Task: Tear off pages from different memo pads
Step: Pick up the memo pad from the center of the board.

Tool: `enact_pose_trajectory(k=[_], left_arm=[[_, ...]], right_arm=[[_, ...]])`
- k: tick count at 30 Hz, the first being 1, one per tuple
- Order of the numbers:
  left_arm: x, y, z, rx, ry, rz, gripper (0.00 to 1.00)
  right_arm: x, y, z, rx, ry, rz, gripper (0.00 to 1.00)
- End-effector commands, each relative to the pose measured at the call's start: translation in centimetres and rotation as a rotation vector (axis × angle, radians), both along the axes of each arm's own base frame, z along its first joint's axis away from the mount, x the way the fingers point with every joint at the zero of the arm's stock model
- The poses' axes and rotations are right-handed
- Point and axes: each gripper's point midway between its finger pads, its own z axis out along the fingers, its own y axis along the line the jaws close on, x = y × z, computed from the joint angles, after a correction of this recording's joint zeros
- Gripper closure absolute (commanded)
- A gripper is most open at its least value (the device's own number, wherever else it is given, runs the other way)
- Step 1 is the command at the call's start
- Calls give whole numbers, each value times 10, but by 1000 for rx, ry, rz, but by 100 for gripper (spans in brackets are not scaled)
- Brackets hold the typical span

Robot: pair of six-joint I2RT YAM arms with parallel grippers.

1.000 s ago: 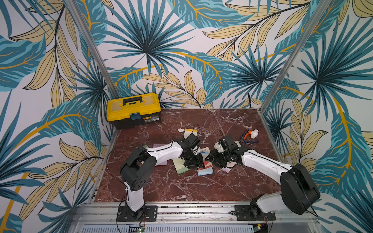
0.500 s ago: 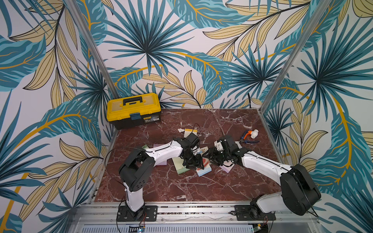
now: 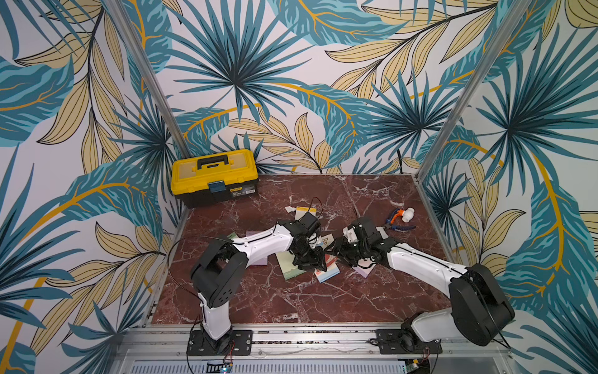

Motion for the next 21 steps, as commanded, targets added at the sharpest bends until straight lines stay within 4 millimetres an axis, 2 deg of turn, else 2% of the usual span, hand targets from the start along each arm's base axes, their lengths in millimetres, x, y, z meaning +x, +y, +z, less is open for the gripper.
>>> enact_pose_trajectory(k=[1, 4, 10, 21], left_arm=[[4, -2, 18, -20, -46, -20, 48], [5, -1, 17, -8, -48, -25, 49], [7, 0, 19, 4, -60, -28, 59], [11, 5, 18, 35, -89, -24, 68]], right_arm=[[-10, -2, -11, -22, 35, 20, 45], [-10, -2, -13, -23, 37, 22, 45], [-9, 0, -10, -12, 34, 21, 45], [-8, 3, -7, 6, 25, 24, 44]])
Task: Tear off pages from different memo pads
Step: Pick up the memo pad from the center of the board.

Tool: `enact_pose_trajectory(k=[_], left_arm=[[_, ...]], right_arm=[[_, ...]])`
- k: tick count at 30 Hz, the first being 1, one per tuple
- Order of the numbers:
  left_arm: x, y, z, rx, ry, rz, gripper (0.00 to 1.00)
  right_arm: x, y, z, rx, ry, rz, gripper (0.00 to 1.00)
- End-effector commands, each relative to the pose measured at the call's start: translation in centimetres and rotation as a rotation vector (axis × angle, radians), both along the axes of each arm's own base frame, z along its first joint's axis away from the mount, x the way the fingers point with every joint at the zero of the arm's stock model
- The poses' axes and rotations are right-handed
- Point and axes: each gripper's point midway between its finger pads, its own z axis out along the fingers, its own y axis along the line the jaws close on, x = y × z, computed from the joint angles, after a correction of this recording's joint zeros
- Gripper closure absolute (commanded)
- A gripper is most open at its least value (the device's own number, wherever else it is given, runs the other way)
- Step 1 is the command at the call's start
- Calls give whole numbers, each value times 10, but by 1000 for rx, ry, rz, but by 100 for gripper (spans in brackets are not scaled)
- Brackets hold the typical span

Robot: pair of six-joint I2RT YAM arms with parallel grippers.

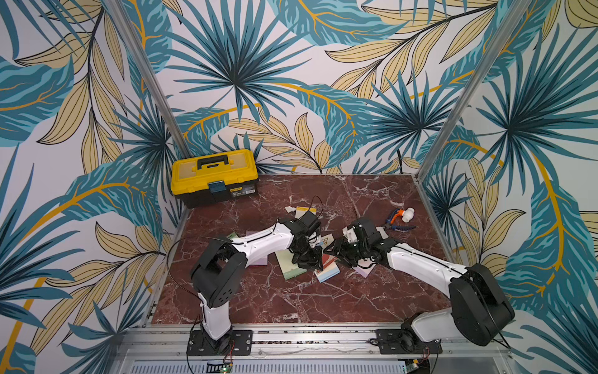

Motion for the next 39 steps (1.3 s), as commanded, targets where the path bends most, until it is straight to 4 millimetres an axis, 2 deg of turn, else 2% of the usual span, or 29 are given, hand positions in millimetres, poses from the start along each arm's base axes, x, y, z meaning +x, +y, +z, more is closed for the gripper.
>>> enact_pose_trajectory(k=[1, 5, 10, 15, 22, 31, 39], left_arm=[[7, -2, 16, -13, -57, -10, 69], [8, -2, 16, -11, -67, -8, 71], [8, -11, 35, -66, -145, -57, 56], [9, -11, 50, -83, -219, -82, 51], [10, -6, 40, -16, -213, -77, 55], [7, 9, 47, 49, -277, -146, 57], [5, 4, 49, 43, -383, -281, 55]], right_arm=[[-6, 2, -7, 1, 24, 15, 44], [-6, 4, -7, 9, 24, 17, 44], [-4, 5, -9, 8, 30, 14, 44], [-2, 7, -7, 12, 29, 16, 44], [-2, 11, -3, 31, 38, 28, 44], [3, 17, 5, 66, 26, 23, 44], [7, 22, 12, 105, 16, 13, 44]])
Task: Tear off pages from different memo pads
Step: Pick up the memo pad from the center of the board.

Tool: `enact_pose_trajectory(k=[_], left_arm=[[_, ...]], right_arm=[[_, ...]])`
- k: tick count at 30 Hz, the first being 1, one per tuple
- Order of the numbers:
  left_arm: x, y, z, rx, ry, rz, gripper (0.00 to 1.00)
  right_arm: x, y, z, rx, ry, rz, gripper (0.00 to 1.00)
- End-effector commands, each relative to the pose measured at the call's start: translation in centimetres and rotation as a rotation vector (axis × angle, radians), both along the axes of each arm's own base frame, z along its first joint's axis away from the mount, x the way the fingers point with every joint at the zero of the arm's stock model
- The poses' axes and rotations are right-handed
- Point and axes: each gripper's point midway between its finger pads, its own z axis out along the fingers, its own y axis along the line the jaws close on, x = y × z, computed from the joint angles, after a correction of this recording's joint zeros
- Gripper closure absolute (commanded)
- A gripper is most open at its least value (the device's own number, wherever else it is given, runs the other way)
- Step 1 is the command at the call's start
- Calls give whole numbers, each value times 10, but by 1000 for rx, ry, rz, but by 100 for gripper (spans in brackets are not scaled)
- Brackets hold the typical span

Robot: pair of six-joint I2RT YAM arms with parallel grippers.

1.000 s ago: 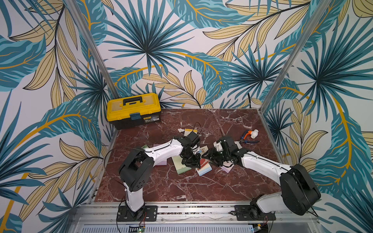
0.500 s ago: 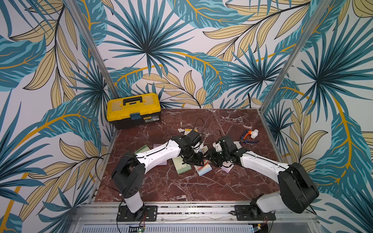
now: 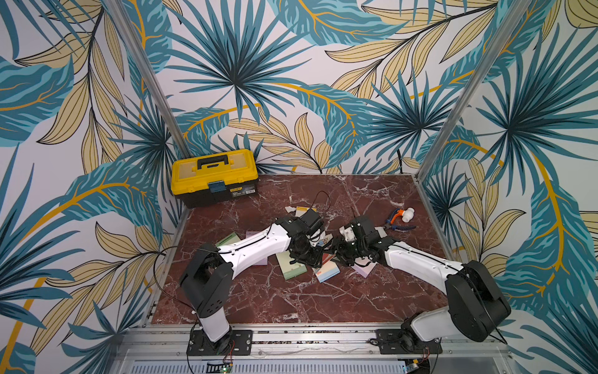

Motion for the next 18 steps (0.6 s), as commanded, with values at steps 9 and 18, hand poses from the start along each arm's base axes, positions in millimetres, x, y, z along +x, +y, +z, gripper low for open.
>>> enact_pose_trajectory(k=[9, 18], left_arm=[[9, -1, 19, 1, -192, -147, 59], [10, 1, 8, 35, -169, -139, 65]], right_arm=[[3, 9, 10, 56, -8, 5, 44], [3, 11, 13, 66, -14, 8, 44]])
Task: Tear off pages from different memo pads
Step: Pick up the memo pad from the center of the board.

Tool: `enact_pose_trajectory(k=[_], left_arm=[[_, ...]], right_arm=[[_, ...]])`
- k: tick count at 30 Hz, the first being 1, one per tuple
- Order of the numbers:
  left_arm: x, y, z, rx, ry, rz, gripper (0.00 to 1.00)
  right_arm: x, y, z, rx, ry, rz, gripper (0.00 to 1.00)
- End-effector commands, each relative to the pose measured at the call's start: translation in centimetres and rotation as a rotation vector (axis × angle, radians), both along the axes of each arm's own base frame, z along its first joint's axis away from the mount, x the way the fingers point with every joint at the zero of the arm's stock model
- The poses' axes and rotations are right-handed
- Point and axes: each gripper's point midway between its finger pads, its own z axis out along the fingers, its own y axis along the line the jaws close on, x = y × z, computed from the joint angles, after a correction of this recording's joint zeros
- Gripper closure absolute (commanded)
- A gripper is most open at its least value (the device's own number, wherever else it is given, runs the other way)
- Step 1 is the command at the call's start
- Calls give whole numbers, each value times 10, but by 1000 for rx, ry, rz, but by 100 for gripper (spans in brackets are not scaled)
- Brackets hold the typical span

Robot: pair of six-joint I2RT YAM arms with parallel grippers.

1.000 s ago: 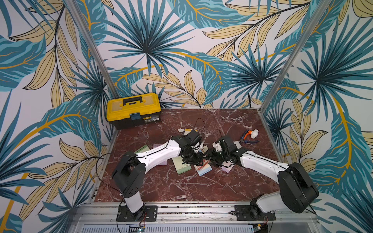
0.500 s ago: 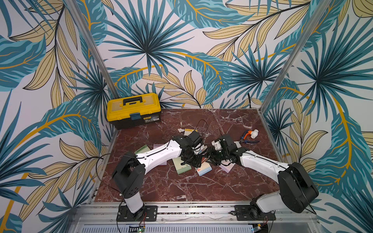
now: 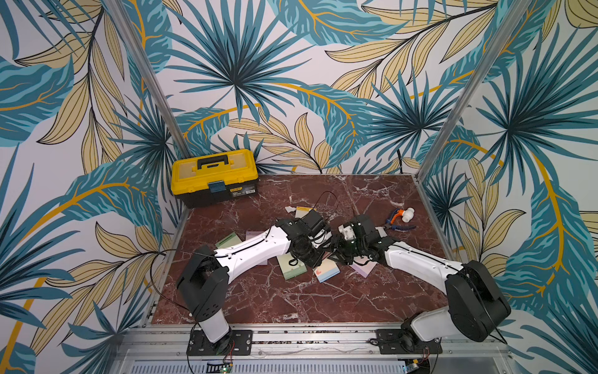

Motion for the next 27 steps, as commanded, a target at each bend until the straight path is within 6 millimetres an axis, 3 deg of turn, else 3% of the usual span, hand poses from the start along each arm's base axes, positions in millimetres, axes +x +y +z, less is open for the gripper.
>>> enact_pose_trajectory(k=[1, 21, 27], left_arm=[[3, 1, -1, 16, -18, -9, 66], [9, 7, -6, 61, -35, 24, 78], [6, 5, -6, 50, -24, 8, 93]], right_arm=[[1, 6, 7, 32, -17, 13, 44], [0, 8, 3, 53, -15, 10, 44], [-1, 4, -2, 27, -8, -1, 44]])
